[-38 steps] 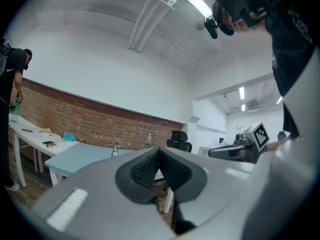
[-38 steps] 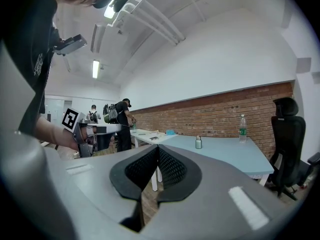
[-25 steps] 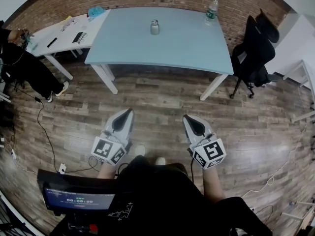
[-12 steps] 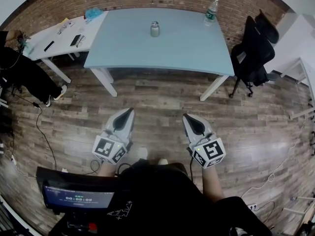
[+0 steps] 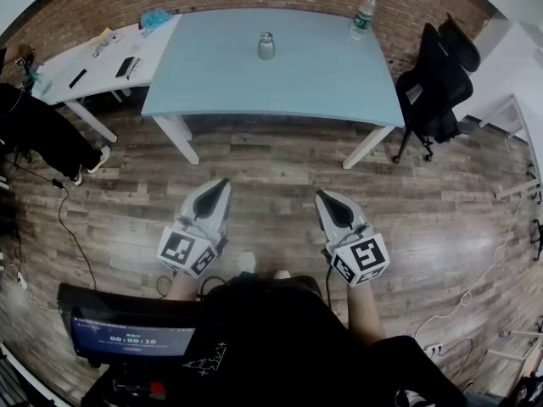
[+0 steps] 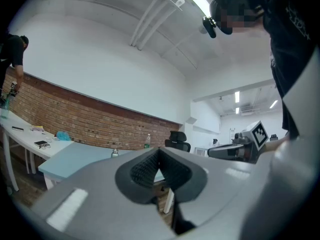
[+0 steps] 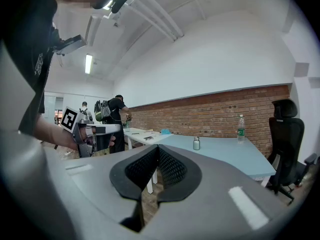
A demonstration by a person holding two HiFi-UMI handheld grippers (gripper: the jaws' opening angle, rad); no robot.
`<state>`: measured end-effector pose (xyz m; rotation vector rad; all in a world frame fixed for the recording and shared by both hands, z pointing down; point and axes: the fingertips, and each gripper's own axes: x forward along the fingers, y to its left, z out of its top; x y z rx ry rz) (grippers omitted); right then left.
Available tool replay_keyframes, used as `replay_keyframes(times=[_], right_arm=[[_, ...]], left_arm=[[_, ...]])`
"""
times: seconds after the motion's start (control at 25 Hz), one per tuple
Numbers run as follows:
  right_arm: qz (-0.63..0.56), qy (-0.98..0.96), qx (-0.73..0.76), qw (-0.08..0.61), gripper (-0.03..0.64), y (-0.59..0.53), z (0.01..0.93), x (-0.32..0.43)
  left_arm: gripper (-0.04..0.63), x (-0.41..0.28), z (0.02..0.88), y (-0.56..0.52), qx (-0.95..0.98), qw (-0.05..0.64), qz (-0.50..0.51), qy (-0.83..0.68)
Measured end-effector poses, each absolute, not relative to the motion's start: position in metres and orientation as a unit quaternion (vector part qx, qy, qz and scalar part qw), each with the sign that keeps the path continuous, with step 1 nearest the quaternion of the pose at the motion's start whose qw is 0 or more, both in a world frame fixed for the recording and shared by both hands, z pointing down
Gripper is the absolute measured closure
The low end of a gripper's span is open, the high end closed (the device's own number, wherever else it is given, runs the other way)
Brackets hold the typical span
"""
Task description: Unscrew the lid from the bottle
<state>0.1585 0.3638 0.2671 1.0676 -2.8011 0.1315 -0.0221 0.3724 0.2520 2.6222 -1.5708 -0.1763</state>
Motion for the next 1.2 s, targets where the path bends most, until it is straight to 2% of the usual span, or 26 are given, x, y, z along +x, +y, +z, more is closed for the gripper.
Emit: replay_keyframes(times=[1.2], right_arm=[[0.036,-0.900,0.427,0.081,0.614,0.349,0.261,0.110]], left_arm=[[0.595,-0.087,0.256,0.343,0.886,0.059,-0.077,-0.453]])
